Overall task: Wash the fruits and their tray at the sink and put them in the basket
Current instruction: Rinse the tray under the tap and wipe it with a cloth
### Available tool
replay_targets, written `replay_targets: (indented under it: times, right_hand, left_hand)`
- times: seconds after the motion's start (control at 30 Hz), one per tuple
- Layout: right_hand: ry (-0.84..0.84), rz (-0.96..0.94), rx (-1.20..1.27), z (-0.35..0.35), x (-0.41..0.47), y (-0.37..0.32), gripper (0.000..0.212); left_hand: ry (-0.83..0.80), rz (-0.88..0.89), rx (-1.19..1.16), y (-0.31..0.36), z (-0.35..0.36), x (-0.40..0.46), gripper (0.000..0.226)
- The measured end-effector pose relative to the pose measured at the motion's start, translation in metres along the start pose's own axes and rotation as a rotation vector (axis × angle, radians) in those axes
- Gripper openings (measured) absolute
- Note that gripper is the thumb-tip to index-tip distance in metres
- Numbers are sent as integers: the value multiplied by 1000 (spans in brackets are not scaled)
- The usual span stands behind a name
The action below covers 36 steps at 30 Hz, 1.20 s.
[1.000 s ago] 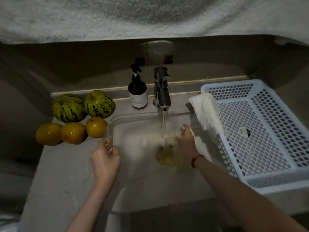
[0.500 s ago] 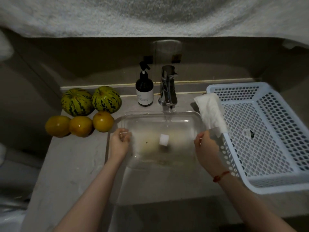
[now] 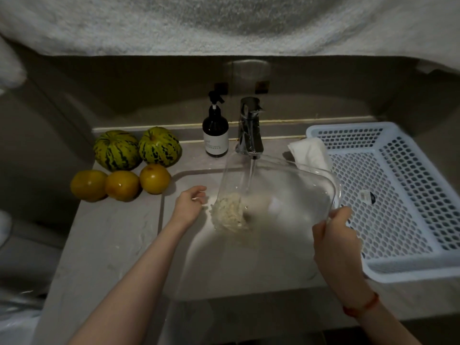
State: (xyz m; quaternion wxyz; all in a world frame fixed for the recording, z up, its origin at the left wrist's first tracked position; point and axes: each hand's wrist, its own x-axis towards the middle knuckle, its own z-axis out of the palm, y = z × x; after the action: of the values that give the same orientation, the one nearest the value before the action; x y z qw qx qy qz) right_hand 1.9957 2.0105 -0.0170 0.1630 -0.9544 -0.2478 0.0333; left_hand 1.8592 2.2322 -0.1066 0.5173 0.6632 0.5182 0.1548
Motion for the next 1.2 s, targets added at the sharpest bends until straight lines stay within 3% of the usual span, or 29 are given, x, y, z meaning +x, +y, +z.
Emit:
replay_targets:
  times: [0.07,0.3,0.63,0.97,1.2]
  right_hand:
    - [-60,32,78,-3,1,0,14]
    - [-43,-129,-155,-20,2,-1,24]
    - [24,-153,-89,-26,-1,-15,25]
    - [-5,-102,216,-1,17,4,12]
    - [35,-201,251,13,23,-4,9]
  left_hand:
    - [3,3,15,-1,-1,-4,40]
    - [-96,-24,48,-3,6,-9,36]
    - [-165,5,126,-3,23,-14,37]
    - [-161,-67,139,-16,11,-12,50]
    - [-88,-54,-60,-19,-1,-14,35]
